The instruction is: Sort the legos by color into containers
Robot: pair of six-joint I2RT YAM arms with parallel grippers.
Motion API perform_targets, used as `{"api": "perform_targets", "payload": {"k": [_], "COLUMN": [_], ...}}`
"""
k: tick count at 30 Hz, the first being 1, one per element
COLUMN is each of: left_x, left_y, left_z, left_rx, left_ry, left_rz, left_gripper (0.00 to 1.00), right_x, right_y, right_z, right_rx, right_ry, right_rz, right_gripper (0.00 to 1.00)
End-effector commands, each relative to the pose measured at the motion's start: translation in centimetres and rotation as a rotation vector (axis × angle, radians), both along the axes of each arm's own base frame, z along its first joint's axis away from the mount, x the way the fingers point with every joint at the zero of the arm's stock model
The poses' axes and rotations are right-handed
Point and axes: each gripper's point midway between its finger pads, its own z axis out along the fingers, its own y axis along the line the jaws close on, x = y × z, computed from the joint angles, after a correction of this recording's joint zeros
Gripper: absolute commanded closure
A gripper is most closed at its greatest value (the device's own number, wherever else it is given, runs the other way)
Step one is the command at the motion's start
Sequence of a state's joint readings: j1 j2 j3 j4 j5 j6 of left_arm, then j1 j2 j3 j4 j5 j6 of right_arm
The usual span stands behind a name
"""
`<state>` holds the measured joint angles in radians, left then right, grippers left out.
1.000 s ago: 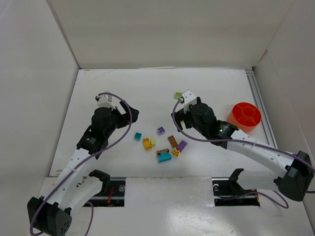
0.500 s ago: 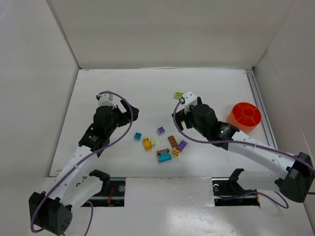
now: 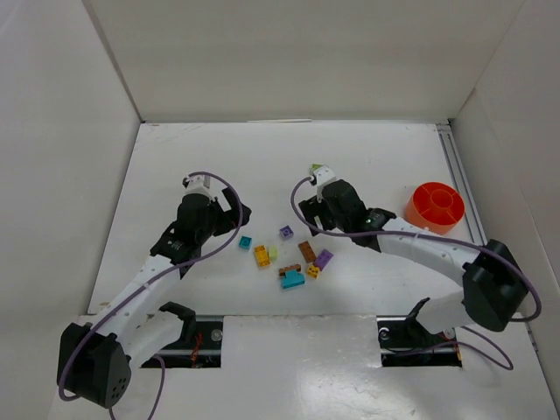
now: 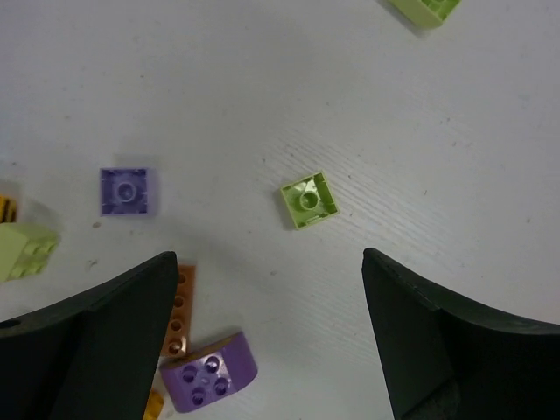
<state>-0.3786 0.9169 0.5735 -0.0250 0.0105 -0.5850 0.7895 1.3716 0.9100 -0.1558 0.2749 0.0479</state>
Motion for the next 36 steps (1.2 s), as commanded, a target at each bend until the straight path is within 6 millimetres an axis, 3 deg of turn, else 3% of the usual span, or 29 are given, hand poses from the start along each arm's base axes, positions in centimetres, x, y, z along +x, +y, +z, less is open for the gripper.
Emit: {"api": "perform_targets", "payload": {"k": [1, 4, 8, 11, 15, 20, 21, 28, 31, 34, 35, 36], "left_x": [0.4, 0.5, 0.4, 0.3, 0.5, 0.3, 0.3, 0.2, 0.2, 0.1, 0.0, 0.2], "left_y": [-0.8, -0.8, -1.0, -1.2, -1.2, -1.1, -1.1, -1.3, -1.3, -1.4, -1.6, -1.7], "left_z": [0.6, 0.0, 0.1, 0.1, 0.0, -0.5, -0.5, -0.4, -0.4, -0.4, -0.4, -0.2], "left_rx": [-0.024, -0.017, -0.023, -0.027, -0.019, -0.016, -0.016, -0.02, -0.02, -0.025, -0.03, -0.033], "left_ry": [-0.032, -0.013, -0.011, -0.009, -0.012, -0.004, -0.004, -0.002, -0.002, 0.0, 0.002, -0.008], "left_rz": [-0.028, -0.028, -0.04, -0.048, -0.052, -0.052, -0.052, -0.06, -0.06, -0.07, -0.079, -0.079], "left_gripper": [0.0, 0.0, 0.0, 0.0, 0.0, 0.0, 0.0, 0.0, 0.0, 0.0, 0.0, 0.0], "right_x": [2.4, 4.0, 5.6, 5.7, 6.3, 6.8, 7.0, 5.9, 5.3, 5.3, 5.5, 5.2], "right_y": [0.2, -0.4, -0.3, -0.2, -0.1, -0.1, 0.0, -0.4, -0.3, -1.1, -2.5, -3.4], "right_z": [-1.4, -4.3, -6.6, -8.2, -9.5, -10.4, -10.4, -9.1, -7.5, -4.3, -3.8, -2.0], "right_rx": [0.054, 0.035, 0.018, -0.024, -0.053, -0.052, -0.052, -0.019, 0.007, 0.067, 0.071, 0.102], "right_ry": [0.068, 0.151, 0.175, 0.197, 0.204, 0.214, 0.214, 0.205, 0.176, 0.124, 0.119, 0.089], "right_rz": [-0.064, -0.054, 0.015, 0.046, 0.048, 0.046, 0.046, 0.043, 0.048, 0.035, 0.004, 0.0], "right_gripper": [0.1, 0.17, 0.21, 0.23, 0.25, 0.37, 0.45, 0.7, 0.74, 0.77, 0.77, 0.77]}}
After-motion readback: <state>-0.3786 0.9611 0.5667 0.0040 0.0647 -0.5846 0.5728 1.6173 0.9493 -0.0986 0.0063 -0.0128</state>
